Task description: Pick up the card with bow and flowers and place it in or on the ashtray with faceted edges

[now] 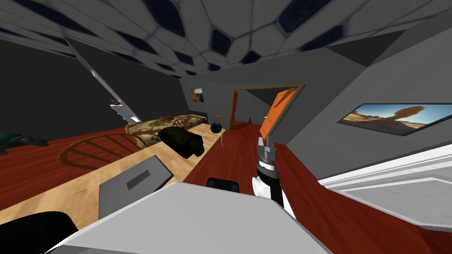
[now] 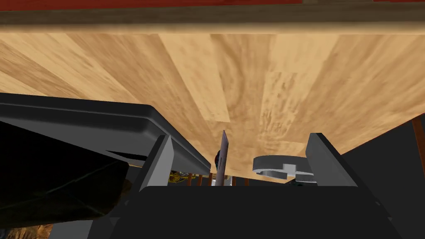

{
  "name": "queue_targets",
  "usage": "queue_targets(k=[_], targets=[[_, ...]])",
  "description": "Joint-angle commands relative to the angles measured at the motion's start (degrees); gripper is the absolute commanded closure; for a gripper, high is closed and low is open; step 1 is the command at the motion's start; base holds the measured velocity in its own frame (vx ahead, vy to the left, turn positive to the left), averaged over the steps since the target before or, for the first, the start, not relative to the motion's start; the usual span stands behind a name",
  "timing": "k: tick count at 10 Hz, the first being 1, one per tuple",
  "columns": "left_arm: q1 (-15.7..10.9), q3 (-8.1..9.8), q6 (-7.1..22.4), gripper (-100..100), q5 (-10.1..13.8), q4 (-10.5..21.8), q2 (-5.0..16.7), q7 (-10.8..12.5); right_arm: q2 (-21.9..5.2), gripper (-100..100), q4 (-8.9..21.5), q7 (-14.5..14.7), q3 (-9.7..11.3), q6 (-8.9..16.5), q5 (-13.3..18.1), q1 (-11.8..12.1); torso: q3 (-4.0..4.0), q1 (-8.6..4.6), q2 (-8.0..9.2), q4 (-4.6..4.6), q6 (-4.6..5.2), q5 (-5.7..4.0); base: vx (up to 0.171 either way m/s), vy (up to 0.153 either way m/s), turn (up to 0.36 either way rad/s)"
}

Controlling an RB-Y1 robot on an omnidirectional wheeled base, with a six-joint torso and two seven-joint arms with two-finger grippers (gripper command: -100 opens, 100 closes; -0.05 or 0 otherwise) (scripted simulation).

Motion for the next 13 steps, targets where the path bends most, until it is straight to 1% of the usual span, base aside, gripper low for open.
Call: queue_targets(k=[1,3,4,5,6,7,8,9,10,11,13], targets=[[0.13,0.18,0.61,-100,-1.45,2.86,1.39,1.08,0.0,0,0.0,0.0,0.0,0.0,0.0,0.0,0.0,0.0,0.0,0.0,0.0,0.0,0.125,0.109,-0.28],[-0.16,0.45,0.59,-100,-2.93,6.24,2.76,1.72,0.0,0,0.0,0.0,0.0,0.0,0.0,0.0,-0.01,0.01,-0.02,-0.01,-0.01,0.01,0.109,0.11,-0.268],[-0.16,0.45,0.59,-100,-2.93,6.51,2.76,1.72,0.0,0,0.0,0.0,0.0,0.0,0.0,0.0,0.0,0.0,0.02,0.0,0.01,0.0,0.043,0.076,-0.07],[-0.5,0.6,0.58,-100,-4.11,9.24,3.87,2.22,0.0,0,0.0,0.0,0.0,0.0,0.0,0.0,0.09,-0.16,0.18,0.03,-0.08,-0.02,0.038,0.083,-0.143],[-0.65,0.64,0.59,-100,-4.55,10.26,4.31,2.41,0.0,0,0.0,0.0,0.0,0.0,0.0,0.0,0.13,-0.15,0.23,0.04,-0.03,-0.04,0.073,0.092,-0.221],[-0.65,0.64,0.59,-100,-4.55,10.26,4.31,2.41,0.0,0,0.0,0.0,0.0,0.0,0.0,0.0,0.09,-0.13,0.15,0.04,-0.03,-0.02,0.049,0.062,-0.09],[-0.88,0.68,0.59,-100,-5.13,11.54,4.94,2.66,0.01,0,0.0,0.0,0.0,0.0,0.0,0.0,0.11,-0.23,0.2,0.04,-0.06,-0.04,0.033,0.053,-0.098],[-0.97,0.81,0.41,-100,-4.79,11.3,4.52,2.23,0.01,0,0.0,0.0,0.0,0.0,0.0,0.0,0.13,-0.28,0.24,0.05,-0.05,-0.05,0.015,0.028,-0.028],[-1.04,0.84,0.33,0,-4.84,11.51,4.59,2.17,0.01,0,0.0,0.0,0.0,0.0,0.0,0.0,0.17,-0.39,0.31,0.06,-0.09,-0.07,0.003,0.006,0.003],[-2.72,0.23,1.5,-100,-4.26,12.25,4.36,1.45,0.01,0,0.0,0.0,0.0,0.0,0.0,0.0,0.2,-0.48,0.36,0.08,-0.09,-0.09,-0.029,0.018,-0.032],[-4.4,-0.39,2.67,-100,-3.69,13.02,4.13,0.73,0.01,0,0.0,0.0,0.0,0.0,0.0,-0.01,0.31,-0.36,0.55,0.12,-0.07,-0.07,-0.05,0.046,-0.035]])
